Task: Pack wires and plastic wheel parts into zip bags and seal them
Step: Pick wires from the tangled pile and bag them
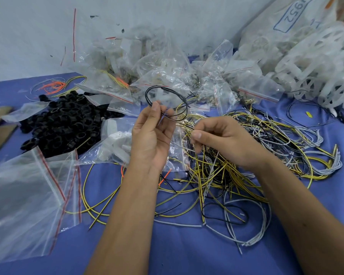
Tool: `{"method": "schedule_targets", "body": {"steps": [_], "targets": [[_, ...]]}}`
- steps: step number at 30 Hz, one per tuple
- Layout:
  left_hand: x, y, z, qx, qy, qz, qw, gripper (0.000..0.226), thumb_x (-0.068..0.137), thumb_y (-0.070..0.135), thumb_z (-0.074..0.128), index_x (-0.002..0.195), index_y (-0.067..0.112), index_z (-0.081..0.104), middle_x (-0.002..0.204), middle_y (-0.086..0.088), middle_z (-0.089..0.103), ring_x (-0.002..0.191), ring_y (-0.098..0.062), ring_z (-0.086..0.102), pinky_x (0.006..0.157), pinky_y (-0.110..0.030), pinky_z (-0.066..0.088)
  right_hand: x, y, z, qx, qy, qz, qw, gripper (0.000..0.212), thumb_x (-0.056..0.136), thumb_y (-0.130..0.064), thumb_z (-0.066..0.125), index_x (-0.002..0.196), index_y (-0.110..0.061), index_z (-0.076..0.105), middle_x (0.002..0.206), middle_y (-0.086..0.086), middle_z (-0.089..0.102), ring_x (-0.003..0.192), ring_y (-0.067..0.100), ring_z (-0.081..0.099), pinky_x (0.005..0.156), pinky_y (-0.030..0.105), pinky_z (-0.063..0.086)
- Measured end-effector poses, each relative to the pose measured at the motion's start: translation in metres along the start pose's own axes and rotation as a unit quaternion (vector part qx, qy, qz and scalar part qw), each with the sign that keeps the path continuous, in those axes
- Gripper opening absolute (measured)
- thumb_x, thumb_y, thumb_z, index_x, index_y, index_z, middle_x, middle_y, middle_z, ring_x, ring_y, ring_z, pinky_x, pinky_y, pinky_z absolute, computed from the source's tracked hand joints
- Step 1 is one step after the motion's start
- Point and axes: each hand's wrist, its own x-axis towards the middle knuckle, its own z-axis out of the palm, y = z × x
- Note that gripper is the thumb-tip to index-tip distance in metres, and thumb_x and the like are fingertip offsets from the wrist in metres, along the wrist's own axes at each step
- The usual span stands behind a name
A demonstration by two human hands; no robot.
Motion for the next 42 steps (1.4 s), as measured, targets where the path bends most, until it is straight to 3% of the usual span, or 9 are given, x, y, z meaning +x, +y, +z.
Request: {"method": "schedule_targets", "body": {"steps": [6, 9, 13, 19, 25, 29, 31, 35, 42], "targets": [[0.002, 0.007, -0.006, 0.070, 0.012, -0.040, 0.997, 0.003, 0.088, 0.008, 0.068, 0.089, 0.010, 0.070, 0.074, -0.001, 0.072, 0.059, -0.008, 0.066, 0.057, -0.020, 0.057, 0.002, 0.008, -0.010, 0.047, 0.107, 0.013, 0.993, 0.026, 0.093, -0.041, 0.066, 0.099, -0.017, 0.073, 0.081, 0.005, 0.075, 0.079, 0.019, 0.070, 0.081, 0.034, 0.054], [-0.002, 0.001, -0.002, 0.163, -0.024, -0.079, 0.983, 0.003, 0.088, 0.007, 0.070, 0.090, 0.008, 0.071, 0.074, -0.003, 0.072, 0.058, -0.011, 0.067, 0.057, -0.021, 0.057, 0.005, 0.009, -0.007, 0.080, 0.127, 0.045, 0.988, 0.034, 0.094, -0.050, 0.058, 0.104, -0.021, 0.073, 0.084, 0.004, 0.075, 0.075, 0.021, 0.068, 0.068, 0.031, 0.053], [-0.006, -0.011, 0.002, 0.257, -0.041, -0.089, 0.962, 0.007, 0.086, 0.011, 0.074, 0.082, 0.017, 0.075, 0.075, 0.000, 0.073, 0.063, -0.011, 0.066, 0.059, -0.022, 0.056, 0.005, 0.011, -0.005, 0.057, 0.121, 0.054, 0.990, 0.011, 0.095, -0.022, 0.070, 0.104, -0.017, 0.071, 0.075, 0.004, 0.071, 0.056, 0.013, 0.059, 0.052, 0.023, 0.045], [-0.002, -0.008, -0.002, 0.225, -0.052, -0.076, 0.970, 0.012, 0.075, 0.016, 0.077, 0.085, 0.012, 0.072, 0.071, 0.000, 0.070, 0.053, -0.007, 0.048, 0.042, -0.015, 0.035, 0.005, 0.006, 0.008, 0.190, 0.119, 0.075, 0.972, 0.040, 0.094, -0.014, 0.070, 0.131, -0.013, 0.056, 0.082, 0.011, 0.073, 0.061, 0.018, 0.058, 0.046, 0.023, 0.041], [-0.003, -0.010, -0.001, 0.220, -0.065, -0.079, 0.970, 0.051, 0.072, 0.019, 0.077, 0.113, -0.009, 0.065, 0.083, -0.009, 0.066, 0.064, -0.013, 0.047, 0.044, -0.016, 0.036, 0.006, 0.005, 0.013, 0.223, 0.111, 0.078, 0.965, 0.015, 0.095, -0.007, 0.066, 0.106, -0.011, 0.075, 0.076, 0.007, 0.069, 0.052, 0.008, 0.052, 0.042, 0.017, 0.034], [0.000, -0.010, 0.000, 0.229, 0.004, -0.075, 0.970, 0.032, 0.088, 0.039, 0.070, 0.087, 0.007, 0.073, 0.072, -0.005, 0.068, 0.055, -0.010, 0.052, 0.043, -0.018, 0.036, 0.007, 0.001, 0.013, 0.276, 0.127, 0.077, 0.950, 0.016, 0.101, -0.009, 0.056, 0.103, -0.001, 0.070, 0.071, 0.005, 0.067, 0.051, 0.007, 0.051, 0.039, 0.015, 0.033], [0.003, -0.015, -0.006, 0.371, 0.073, -0.017, 0.925, 0.028, 0.096, 0.034, 0.068, 0.081, 0.010, 0.069, 0.068, -0.001, 0.067, 0.051, -0.010, 0.052, 0.049, -0.025, 0.039, 0.008, 0.000, 0.011, 0.288, 0.143, 0.083, 0.943, 0.018, 0.102, -0.011, 0.054, 0.102, -0.002, 0.070, 0.069, 0.004, 0.066, 0.050, 0.007, 0.050, 0.038, 0.015, 0.032], [0.001, -0.022, -0.018, 0.694, 0.122, 0.103, 0.702, 0.036, 0.078, 0.047, 0.082, 0.082, 0.017, 0.063, 0.074, 0.008, 0.064, 0.072, -0.015, 0.060, 0.070, -0.033, 0.046, 0.009, 0.001, 0.014, 0.282, 0.162, 0.096, 0.941, 0.020, 0.104, -0.016, 0.053, 0.100, -0.005, 0.069, 0.063, 0.000, 0.064, 0.048, 0.006, 0.048, 0.036, 0.014, 0.031], [0.002, -0.018, -0.024, 0.768, 0.093, 0.108, 0.624, 0.010, 0.080, 0.021, 0.074, 0.080, 0.017, 0.065, 0.082, 0.000, 0.068, 0.088, -0.025, 0.065, 0.071, -0.028, 0.042, 0.008, 0.004, 0.013, 0.201, 0.213, 0.117, 0.949, 0.030, 0.107, -0.023, 0.050, 0.108, 0.002, 0.067, 0.051, -0.004, 0.051, 0.039, 0.007, 0.038, 0.038, 0.014, 0.026]]}}
